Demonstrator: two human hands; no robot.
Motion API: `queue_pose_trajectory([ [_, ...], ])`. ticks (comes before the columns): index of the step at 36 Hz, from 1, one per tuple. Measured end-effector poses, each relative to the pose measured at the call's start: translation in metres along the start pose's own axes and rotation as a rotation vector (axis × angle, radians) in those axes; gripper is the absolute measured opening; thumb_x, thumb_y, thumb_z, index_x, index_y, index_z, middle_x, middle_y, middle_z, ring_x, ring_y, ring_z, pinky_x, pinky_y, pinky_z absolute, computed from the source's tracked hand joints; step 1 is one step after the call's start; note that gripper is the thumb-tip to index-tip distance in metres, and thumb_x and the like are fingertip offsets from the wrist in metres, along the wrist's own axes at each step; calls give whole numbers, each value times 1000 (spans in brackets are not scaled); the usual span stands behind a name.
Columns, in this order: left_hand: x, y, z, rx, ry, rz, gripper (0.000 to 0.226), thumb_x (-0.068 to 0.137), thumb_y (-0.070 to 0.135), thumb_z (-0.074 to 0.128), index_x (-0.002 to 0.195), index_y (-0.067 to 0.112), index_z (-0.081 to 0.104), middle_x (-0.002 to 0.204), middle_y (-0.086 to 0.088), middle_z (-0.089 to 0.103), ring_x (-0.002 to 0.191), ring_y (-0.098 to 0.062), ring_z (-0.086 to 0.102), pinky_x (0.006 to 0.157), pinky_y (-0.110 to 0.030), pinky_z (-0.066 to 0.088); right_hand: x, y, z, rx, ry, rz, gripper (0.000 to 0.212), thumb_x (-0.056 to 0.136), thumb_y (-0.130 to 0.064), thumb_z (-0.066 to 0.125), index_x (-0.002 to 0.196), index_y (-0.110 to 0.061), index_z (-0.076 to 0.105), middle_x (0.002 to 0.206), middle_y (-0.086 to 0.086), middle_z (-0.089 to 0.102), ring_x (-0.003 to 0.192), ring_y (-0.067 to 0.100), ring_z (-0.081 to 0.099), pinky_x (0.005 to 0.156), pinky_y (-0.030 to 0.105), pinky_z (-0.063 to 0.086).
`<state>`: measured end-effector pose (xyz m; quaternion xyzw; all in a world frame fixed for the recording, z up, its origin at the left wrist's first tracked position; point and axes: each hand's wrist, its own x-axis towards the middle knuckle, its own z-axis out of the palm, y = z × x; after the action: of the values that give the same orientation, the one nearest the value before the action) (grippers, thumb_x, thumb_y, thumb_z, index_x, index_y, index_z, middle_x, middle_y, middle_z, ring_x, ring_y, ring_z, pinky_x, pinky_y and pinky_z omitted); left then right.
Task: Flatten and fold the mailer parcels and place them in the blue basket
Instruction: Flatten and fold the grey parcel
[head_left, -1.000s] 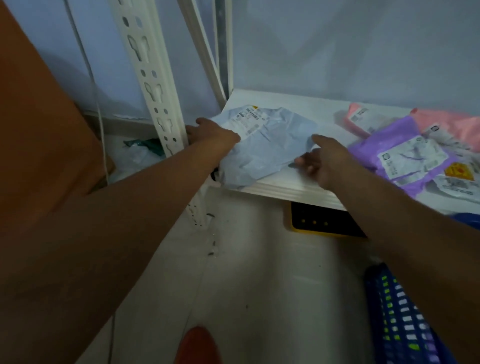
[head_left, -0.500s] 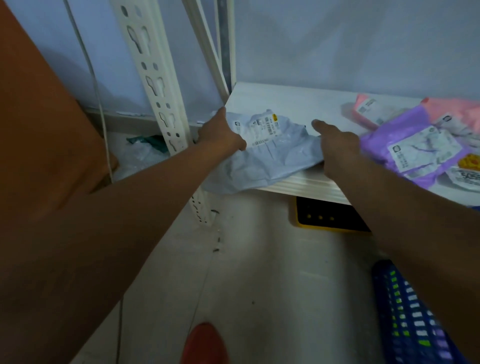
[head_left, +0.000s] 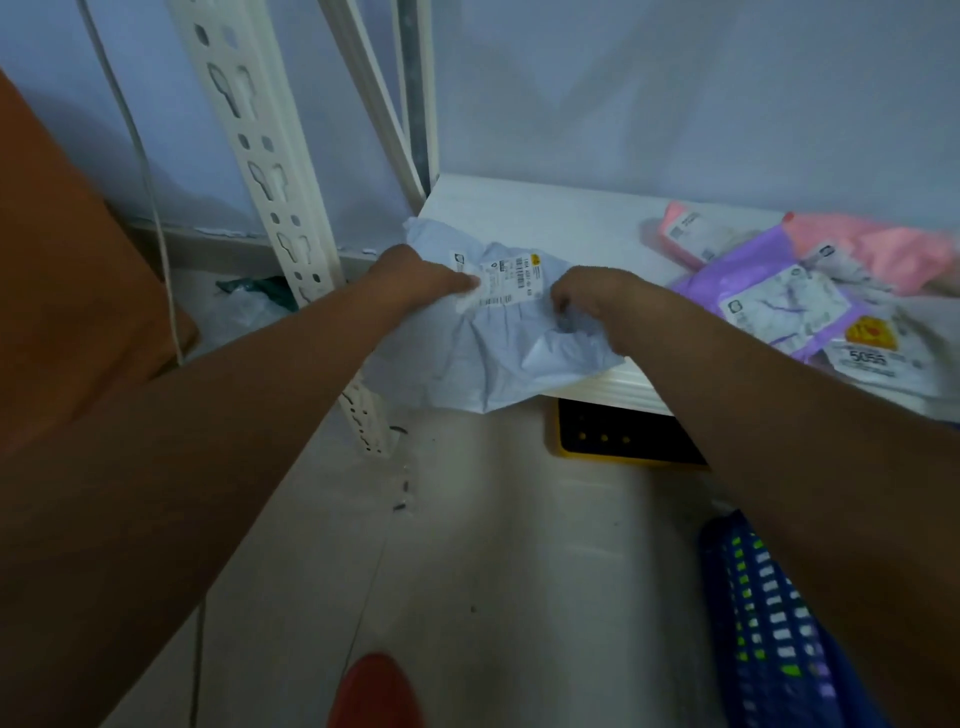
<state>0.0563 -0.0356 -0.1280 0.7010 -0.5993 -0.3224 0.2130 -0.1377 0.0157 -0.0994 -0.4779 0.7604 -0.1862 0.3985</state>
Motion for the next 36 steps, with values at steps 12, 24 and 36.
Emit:
queue_pose_trajectory([
  [12, 4, -14, 15, -109, 196, 111, 72, 94, 64, 47, 133, 4, 53, 133, -16, 58, 118, -33, 57, 97, -36, 47, 20, 36, 4, 374, 353, -72, 54, 87, -52, 66, 113, -4, 64, 97, 8, 58, 97, 29, 59, 92, 39, 52],
  [24, 36, -31, 7, -210, 53, -14, 86, 84, 68, 61, 142, 6, 47, 139, -13, 55, 120, -31, 57, 103, -41, 47, 49, 63, 13, 133, 588, -132, 48, 92, -41, 63, 57, -11, 51, 53, 2, 46, 67, 24, 53, 65, 26, 31],
  [36, -16, 17, -27, -125, 8, 76, 86, 92, 64, 51, 150, 2, 32, 148, -16, 44, 128, -29, 49, 92, -27, 39, -6, 44, -22, 32, 588, -182, 39, 97, -37, 57, 91, 0, 69, 85, 15, 66, 91, 30, 62, 69, 25, 31],
])
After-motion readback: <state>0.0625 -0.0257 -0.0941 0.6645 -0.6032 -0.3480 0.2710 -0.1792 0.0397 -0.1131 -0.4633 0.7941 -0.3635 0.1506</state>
